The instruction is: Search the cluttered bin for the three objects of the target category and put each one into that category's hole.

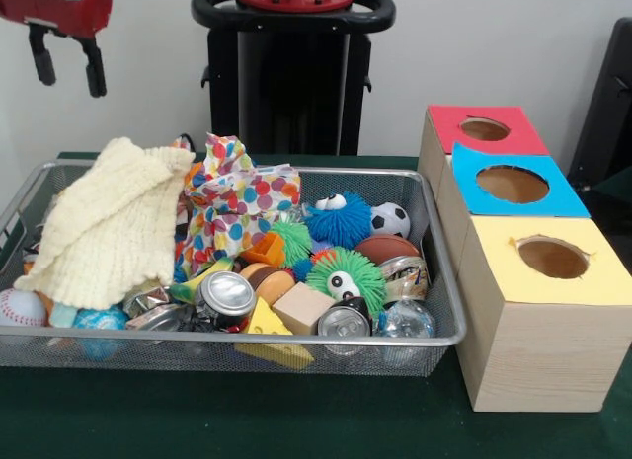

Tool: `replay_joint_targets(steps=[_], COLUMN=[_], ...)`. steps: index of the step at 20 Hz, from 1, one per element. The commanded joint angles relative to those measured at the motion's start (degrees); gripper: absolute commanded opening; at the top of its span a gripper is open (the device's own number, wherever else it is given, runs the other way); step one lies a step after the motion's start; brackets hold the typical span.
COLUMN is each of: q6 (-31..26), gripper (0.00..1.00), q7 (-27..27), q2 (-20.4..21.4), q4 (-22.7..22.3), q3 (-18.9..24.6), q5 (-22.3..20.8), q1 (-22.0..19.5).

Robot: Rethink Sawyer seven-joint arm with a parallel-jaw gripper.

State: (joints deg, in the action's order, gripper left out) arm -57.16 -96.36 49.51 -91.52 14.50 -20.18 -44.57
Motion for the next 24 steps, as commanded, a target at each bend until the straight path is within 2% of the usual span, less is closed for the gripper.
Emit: replay_joint_targets(steps=[1,3,8,17,24], q6=[8.3,12.8,15.8,16.0,16.8], gripper=[1.0,1.0,1.0,1.0,1.0], q7=[2.0,0.9,-0.9,-0.1,-2.4], q2=[3.5,4.7,6.1,4.0,-0.6], q4=[-13.1,-16.1,-19.6,-17.6,-12.0], q3=[3.5,3.8,3.2,2.9,1.6], q5=[2.0,1.9,2.1,1.4,-0.7], q1=[0.5,0.8,2.3,3.6,5.8])
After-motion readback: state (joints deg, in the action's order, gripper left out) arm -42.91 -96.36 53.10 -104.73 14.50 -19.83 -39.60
